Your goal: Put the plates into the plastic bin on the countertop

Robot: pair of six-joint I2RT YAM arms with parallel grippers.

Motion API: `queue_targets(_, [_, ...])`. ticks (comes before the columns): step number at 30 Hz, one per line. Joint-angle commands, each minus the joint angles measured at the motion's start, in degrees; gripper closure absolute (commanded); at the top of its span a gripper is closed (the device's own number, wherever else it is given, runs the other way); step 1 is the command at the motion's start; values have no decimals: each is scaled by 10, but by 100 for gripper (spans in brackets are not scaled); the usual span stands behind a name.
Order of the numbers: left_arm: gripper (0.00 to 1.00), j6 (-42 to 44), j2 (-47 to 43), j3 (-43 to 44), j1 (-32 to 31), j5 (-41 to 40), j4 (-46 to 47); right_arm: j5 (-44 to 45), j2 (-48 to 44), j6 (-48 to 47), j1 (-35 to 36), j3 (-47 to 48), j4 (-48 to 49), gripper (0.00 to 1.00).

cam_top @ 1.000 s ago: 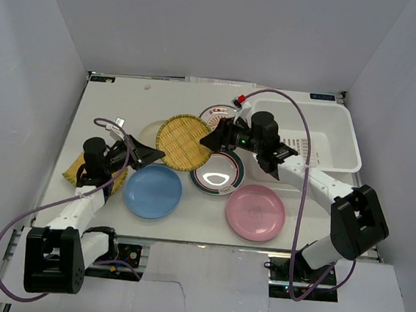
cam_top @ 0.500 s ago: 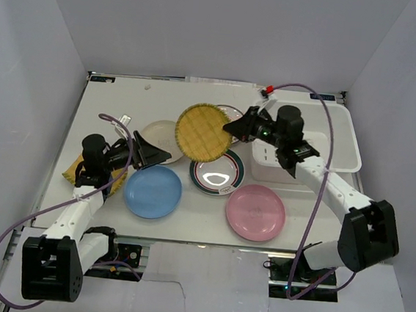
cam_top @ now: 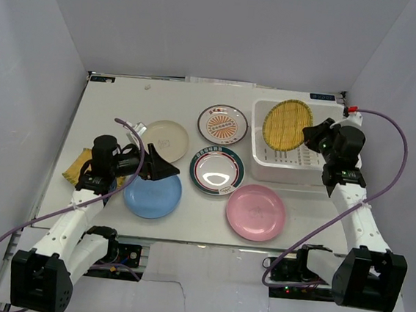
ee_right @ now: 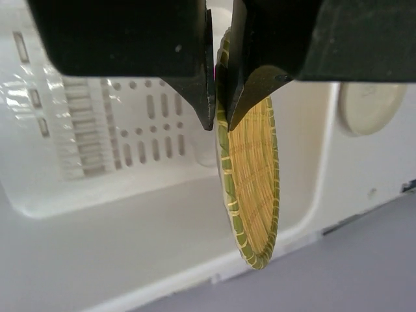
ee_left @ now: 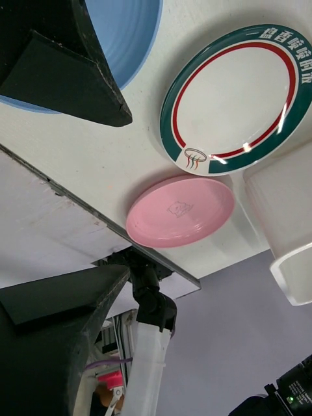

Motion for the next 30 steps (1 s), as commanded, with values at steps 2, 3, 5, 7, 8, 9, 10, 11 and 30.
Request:
queue_targets(2, [2,65,-22,36,-12,-47,-57,66,27,-33,-14,-17,-6,92])
queue_targets(3, [2,66,-22,36,-12,-47,-57,66,35,-36,-14,-17,-6,92])
queue_targets(5, [2,66,-22,37,-12,-48,-58,68,73,-42,-14,-13,-5,92])
queue_targets(7, [2,66,-22,37,-13,-46,-57,61,102,-49,-14,3,-8,92])
queue_targets(8, [2,67,-22,37,-13,-45,-57,59,130,-50,-14,8,-13,92])
queue_targets(9, [2,66,-22,38,-12,-45,-57,58,143,-48,-14,12,-12,90])
queue_targets(10, [2,67,-22,38,-13,-45,-56,58,162,-47,-14,24,-13,88])
queue_targets(11, [2,66,-22,38,-12,-46,-56,60,168,-47,-14,30,-18,79])
queue_targets(30, [2,48,-68,101,-11,-265,-89,37,112,-9,331,27,52,49])
